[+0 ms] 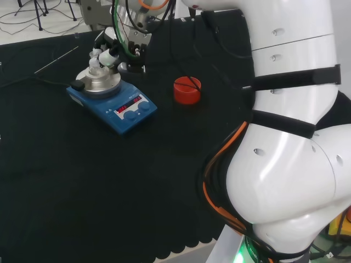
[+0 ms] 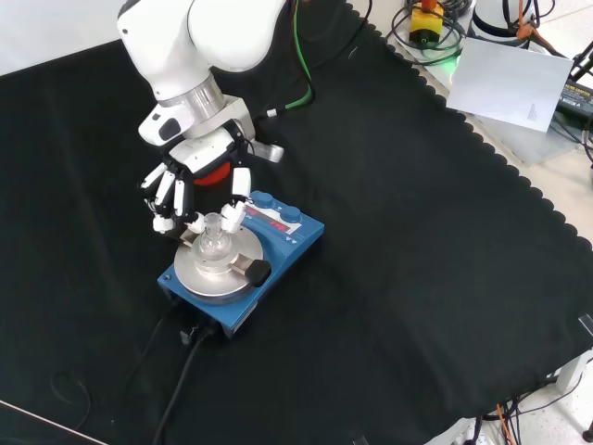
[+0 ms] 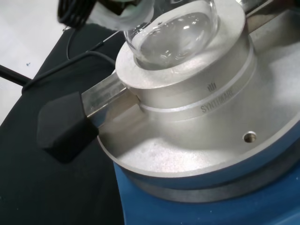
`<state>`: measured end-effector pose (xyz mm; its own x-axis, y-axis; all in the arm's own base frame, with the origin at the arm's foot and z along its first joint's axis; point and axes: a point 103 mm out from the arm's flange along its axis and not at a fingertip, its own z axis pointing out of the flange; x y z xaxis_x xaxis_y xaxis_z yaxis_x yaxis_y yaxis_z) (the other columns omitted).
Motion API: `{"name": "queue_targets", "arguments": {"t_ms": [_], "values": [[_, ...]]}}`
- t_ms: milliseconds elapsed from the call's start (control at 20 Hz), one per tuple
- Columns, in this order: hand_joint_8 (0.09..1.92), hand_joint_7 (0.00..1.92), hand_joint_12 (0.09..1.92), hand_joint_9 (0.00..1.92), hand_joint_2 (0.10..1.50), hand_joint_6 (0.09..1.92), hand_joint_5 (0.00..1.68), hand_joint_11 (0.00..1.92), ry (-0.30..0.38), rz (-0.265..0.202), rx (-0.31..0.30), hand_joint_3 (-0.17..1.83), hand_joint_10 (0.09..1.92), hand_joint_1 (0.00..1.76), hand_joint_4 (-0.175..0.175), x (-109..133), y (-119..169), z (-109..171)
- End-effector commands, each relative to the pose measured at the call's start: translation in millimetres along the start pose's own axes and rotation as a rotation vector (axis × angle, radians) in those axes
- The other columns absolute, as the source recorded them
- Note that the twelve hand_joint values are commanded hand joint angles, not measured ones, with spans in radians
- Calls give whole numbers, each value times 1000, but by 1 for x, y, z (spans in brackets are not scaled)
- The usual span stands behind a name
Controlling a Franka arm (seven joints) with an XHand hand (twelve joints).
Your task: Place the round-bottom flask on the heater.
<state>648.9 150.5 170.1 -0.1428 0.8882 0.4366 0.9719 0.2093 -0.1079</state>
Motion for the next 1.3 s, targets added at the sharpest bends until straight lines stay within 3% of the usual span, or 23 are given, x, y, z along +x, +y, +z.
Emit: {"name": "queue_targets", "arguments": {"t_ms": [50,150,250,300,400,700,1300], "values": [[543,448,1345,575,795,1095,1017,97,-39,-12,46,630,553,1037,175,4,3,11],[563,397,1359,526,911,1054,992,50,-40,-15,60,400,582,1023,175,5,5,14],[575,357,1358,483,825,915,891,17,-39,-20,70,456,605,952,73,4,6,15],[579,341,1350,466,759,859,839,8,-37,-23,72,541,614,930,43,4,6,14],[585,319,1334,444,668,790,743,1,-36,-22,69,654,624,908,15,4,5,12],[597,274,1292,406,587,506,493,0,-45,-4,47,684,647,850,-3,4,-1,1],[600,251,1268,391,587,325,493,0,-60,15,3,630,652,814,-4,1,-29,-34]]}}
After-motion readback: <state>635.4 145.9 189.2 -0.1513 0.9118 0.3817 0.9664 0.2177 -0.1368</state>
